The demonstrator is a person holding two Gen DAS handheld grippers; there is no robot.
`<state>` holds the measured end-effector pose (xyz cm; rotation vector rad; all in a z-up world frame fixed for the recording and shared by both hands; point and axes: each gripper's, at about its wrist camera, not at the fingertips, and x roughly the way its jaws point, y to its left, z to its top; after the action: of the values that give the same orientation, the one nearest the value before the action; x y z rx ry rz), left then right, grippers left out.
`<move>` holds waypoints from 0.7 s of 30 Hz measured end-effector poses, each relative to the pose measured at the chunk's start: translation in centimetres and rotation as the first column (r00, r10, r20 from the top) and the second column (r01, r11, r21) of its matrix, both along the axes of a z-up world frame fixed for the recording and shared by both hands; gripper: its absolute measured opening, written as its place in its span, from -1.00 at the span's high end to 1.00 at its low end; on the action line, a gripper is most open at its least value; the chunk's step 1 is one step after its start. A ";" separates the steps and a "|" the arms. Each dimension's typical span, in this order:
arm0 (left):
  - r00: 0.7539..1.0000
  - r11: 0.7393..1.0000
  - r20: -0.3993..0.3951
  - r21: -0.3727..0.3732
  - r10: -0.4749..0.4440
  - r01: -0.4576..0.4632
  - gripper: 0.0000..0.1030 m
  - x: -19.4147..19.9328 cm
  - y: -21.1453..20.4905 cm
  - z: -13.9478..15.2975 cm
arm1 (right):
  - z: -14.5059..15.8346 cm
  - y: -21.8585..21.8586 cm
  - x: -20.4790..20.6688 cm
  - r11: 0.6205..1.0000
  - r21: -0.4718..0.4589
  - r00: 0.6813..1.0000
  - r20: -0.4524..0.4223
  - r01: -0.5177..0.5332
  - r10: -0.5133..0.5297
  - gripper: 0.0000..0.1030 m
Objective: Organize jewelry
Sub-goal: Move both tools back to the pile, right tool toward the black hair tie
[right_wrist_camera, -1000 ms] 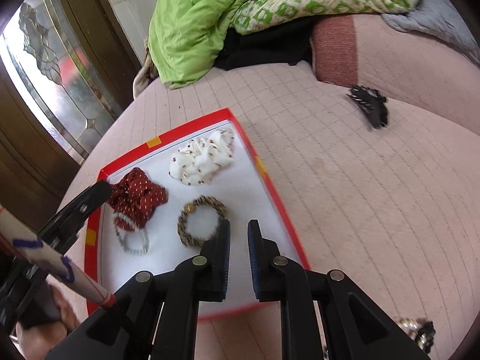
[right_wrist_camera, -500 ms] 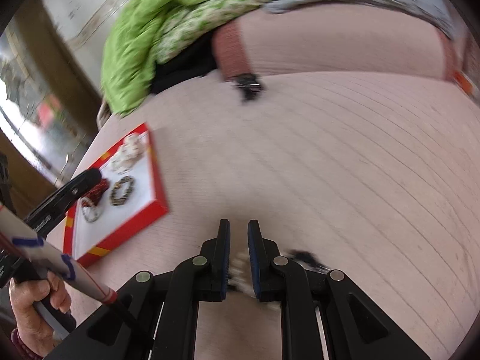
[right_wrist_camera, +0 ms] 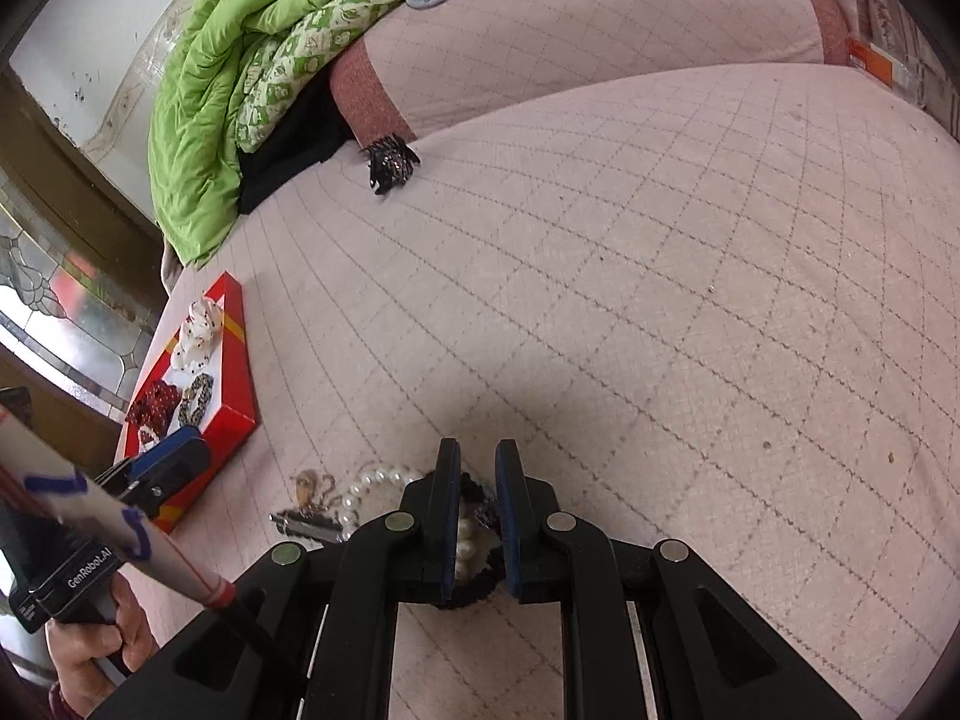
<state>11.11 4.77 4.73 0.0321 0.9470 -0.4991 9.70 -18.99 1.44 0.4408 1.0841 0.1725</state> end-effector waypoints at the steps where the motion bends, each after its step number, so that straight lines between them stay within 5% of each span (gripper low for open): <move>1: 1.000 1.000 -0.002 0.014 -0.008 0.008 0.31 -0.1 -0.4 -0.2 | -0.2 -0.1 0.0 1.000 0.003 1.000 -0.011 -0.003 0.003 0.75; 6: 1.000 1.000 -0.010 0.031 -0.004 0.004 0.31 -0.1 -0.9 -0.4 | -1.4 0.4 -0.5 0.998 0.024 0.996 -0.065 -0.061 0.063 0.75; 21: 0.998 1.000 -0.054 0.006 0.022 -0.022 0.31 0.7 -0.4 -0.5 | -1.7 2.0 -0.9 0.950 -0.259 0.984 -0.079 -0.175 0.160 0.80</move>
<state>11.79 4.32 4.23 0.0135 1.0006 -0.4789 8.79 -16.97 -0.30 0.1126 1.1822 0.1627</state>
